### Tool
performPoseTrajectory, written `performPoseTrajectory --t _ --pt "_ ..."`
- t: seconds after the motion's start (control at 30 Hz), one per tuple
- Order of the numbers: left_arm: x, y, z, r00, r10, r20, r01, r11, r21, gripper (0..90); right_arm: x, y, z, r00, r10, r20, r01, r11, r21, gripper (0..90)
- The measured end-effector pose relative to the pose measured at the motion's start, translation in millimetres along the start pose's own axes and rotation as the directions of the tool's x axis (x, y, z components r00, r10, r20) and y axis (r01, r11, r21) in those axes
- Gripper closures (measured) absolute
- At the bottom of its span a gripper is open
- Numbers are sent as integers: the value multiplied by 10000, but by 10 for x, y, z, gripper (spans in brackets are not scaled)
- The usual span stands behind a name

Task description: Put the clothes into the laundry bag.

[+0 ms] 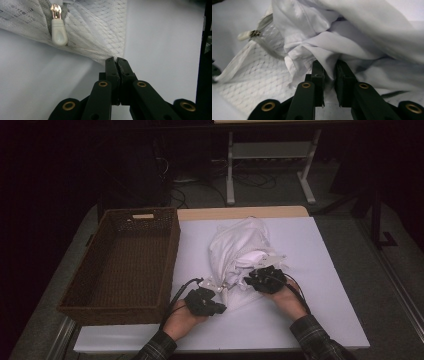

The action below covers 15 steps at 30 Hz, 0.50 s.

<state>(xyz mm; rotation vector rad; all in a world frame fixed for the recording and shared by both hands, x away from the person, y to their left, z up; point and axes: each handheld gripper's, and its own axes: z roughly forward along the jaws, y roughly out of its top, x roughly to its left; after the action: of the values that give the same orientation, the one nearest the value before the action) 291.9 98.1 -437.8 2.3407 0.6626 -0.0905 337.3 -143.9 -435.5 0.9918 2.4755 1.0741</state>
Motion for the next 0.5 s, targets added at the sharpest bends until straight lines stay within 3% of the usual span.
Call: performPoseTrajectory --t 0.23,0.5 --pt "-24 12 3 9999 126 64 -126 9999 -3 889 21 99 125 9982 488 334 -484 9987 -141 815" --pt "-31 17 -7 9997 196 141 -196 9998 5 891 14 219 285 9895 1294 642 -1272 9912 -377 820"
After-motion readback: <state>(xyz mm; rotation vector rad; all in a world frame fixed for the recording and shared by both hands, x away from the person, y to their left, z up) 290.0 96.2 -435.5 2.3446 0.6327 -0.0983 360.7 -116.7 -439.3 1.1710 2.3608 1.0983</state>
